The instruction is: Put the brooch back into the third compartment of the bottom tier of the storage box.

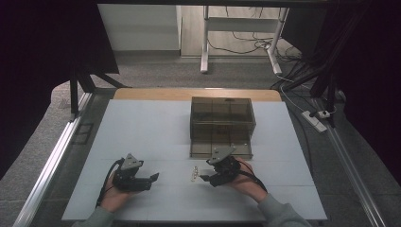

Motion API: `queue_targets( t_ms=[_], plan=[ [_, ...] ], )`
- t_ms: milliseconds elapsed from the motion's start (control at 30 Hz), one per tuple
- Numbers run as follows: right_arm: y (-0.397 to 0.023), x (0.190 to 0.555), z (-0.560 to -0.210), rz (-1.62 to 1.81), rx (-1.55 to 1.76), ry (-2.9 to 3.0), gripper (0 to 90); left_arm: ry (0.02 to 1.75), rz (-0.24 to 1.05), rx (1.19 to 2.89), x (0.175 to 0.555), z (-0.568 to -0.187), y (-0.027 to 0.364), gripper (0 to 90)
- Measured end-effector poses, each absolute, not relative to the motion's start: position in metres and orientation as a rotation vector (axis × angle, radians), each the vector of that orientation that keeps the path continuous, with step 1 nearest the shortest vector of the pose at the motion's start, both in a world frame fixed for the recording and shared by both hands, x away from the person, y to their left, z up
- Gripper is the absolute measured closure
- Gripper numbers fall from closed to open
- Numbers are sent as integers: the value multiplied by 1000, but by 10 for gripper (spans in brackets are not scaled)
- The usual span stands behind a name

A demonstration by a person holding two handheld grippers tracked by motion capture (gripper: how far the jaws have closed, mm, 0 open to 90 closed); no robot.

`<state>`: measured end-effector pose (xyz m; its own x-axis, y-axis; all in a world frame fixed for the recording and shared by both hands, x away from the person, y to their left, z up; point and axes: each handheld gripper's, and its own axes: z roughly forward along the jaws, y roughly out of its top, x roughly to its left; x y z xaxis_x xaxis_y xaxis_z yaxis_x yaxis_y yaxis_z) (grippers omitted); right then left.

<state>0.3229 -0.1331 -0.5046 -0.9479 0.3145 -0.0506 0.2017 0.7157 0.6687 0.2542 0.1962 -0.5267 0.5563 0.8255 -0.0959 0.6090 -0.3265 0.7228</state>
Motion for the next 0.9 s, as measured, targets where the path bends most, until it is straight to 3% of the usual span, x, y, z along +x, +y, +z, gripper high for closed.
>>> queue_targets(
  t_ms=[467, 900],
  plan=[
    [-111, 327, -509, 948, 387, 2828, 384, 1141, 382, 2064, 253, -527, 195, 203],
    [-96, 334, -515, 832, 379, 2877, 592, 1134, 381, 2071, 253, -527, 194, 203]
  ],
)
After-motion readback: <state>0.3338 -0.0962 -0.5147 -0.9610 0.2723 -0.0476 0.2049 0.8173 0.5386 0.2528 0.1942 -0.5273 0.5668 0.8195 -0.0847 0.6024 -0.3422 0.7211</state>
